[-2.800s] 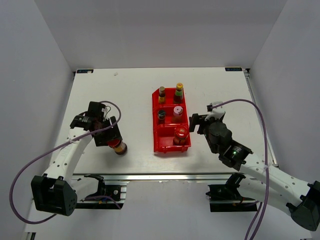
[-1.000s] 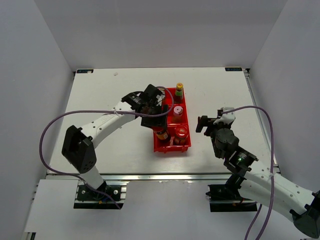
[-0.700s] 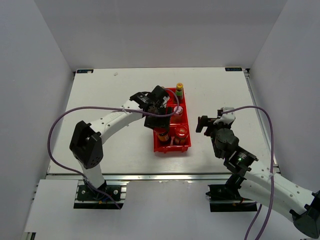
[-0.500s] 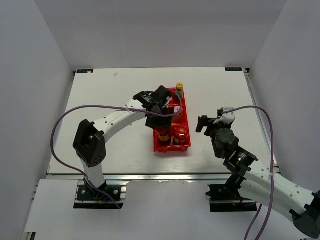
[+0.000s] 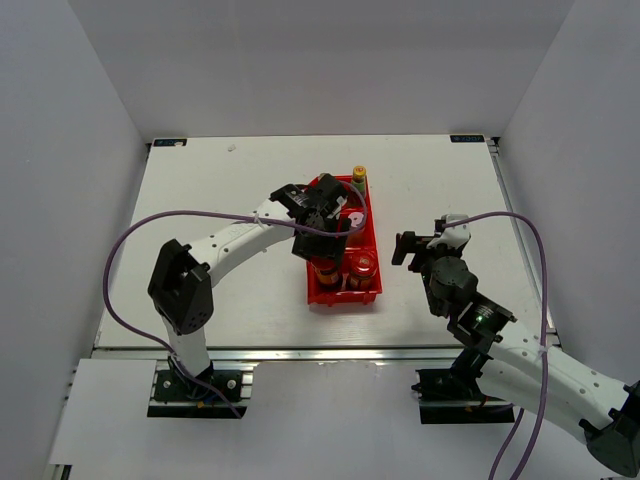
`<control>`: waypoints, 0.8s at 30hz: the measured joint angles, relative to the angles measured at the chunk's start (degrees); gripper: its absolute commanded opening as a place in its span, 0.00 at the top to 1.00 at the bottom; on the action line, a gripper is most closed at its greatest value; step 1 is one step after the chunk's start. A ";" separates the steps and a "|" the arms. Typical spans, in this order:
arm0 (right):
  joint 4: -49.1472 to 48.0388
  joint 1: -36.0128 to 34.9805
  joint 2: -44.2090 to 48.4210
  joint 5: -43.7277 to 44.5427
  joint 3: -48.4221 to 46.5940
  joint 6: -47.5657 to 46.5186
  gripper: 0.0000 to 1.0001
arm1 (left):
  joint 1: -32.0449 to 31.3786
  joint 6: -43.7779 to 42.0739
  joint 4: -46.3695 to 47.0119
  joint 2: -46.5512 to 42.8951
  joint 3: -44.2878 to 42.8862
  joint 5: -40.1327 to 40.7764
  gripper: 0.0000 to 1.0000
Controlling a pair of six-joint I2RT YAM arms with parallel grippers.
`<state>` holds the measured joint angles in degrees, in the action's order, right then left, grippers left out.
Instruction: Organize the condiment bottles
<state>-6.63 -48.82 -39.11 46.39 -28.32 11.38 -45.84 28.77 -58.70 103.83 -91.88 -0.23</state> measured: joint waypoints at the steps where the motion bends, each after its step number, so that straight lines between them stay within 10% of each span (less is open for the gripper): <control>1: 0.00 0.00 -0.02 0.00 0.00 0.00 0.11 | -0.02 -0.04 0.00 0.00 0.00 0.00 0.21; 24: 0.00 0.00 0.04 -0.09 0.00 0.00 0.11 | -0.11 -1.22 3.30 -2.67 -0.02 -3.06 0.02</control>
<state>-6.63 -48.82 -39.07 46.30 -28.32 11.38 -45.95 27.55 -55.40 101.16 -91.90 -3.29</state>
